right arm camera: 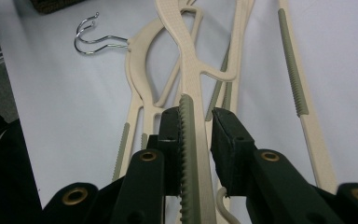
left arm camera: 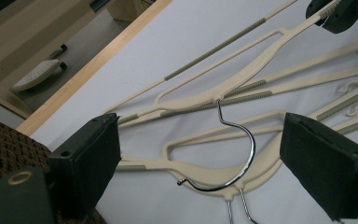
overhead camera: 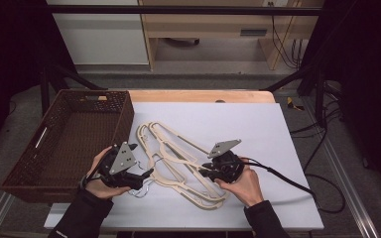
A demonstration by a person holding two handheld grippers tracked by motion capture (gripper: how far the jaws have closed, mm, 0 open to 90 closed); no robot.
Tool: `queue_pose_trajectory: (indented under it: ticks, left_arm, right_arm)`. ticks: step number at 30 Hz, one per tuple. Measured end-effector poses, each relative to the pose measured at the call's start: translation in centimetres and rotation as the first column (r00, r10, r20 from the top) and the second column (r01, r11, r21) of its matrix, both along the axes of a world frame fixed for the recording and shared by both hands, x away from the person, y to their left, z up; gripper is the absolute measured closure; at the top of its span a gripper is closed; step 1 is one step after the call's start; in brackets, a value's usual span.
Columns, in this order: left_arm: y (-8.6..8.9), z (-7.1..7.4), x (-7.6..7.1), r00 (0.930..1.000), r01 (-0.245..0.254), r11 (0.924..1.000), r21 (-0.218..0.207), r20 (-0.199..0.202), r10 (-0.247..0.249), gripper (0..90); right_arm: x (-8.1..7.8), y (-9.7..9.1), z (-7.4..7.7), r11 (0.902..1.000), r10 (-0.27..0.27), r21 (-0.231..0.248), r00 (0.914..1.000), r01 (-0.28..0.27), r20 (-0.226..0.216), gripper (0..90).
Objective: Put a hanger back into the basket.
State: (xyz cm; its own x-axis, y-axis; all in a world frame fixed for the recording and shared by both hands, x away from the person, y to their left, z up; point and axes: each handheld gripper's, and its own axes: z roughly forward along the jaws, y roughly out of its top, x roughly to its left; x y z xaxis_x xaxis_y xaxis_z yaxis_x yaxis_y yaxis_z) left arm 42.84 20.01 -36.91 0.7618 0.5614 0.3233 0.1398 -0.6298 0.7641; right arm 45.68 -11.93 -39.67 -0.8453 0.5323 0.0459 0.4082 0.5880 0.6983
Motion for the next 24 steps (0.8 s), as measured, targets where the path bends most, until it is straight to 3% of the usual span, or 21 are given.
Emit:
queue_pose_trajectory:
  ticks: [7,11,12,15,24]
  left_arm:
    - [0.1,0.3,-0.2,0.9999,-0.004,1.0000,0.001,0.010,0.004,12.6]
    - [0.3,0.7,-0.4,0.9997,-0.009,0.9998,-0.020,0.021,0.009,12.4]
    - [0.4,0.8,-0.5,0.9997,-0.011,0.9995,-0.030,0.023,0.012,12.3]
    - [0.5,0.9,-0.5,0.9996,-0.015,0.9994,-0.032,0.025,0.015,12.1]
    - [0.3,0.7,-0.2,0.9997,-0.016,0.9995,-0.026,0.018,0.017,13.7]
  right_arm:
    - [-0.1,-0.5,0.5,0.9995,-0.020,0.026,0.9997,0.020,0.017,74.6]
    - [-0.2,-1.0,1.3,0.9983,-0.034,0.049,0.9989,0.033,0.031,75.1]
    - [-0.4,-1.4,1.7,0.9972,-0.031,0.070,0.9986,0.028,0.044,80.4]
    - [-0.6,-1.8,2.3,0.9945,-0.044,0.098,0.9971,0.038,0.062,80.8]
    - [-1.2,-3.1,3.6,0.9943,-0.018,0.106,0.9980,0.012,0.061,81.2]
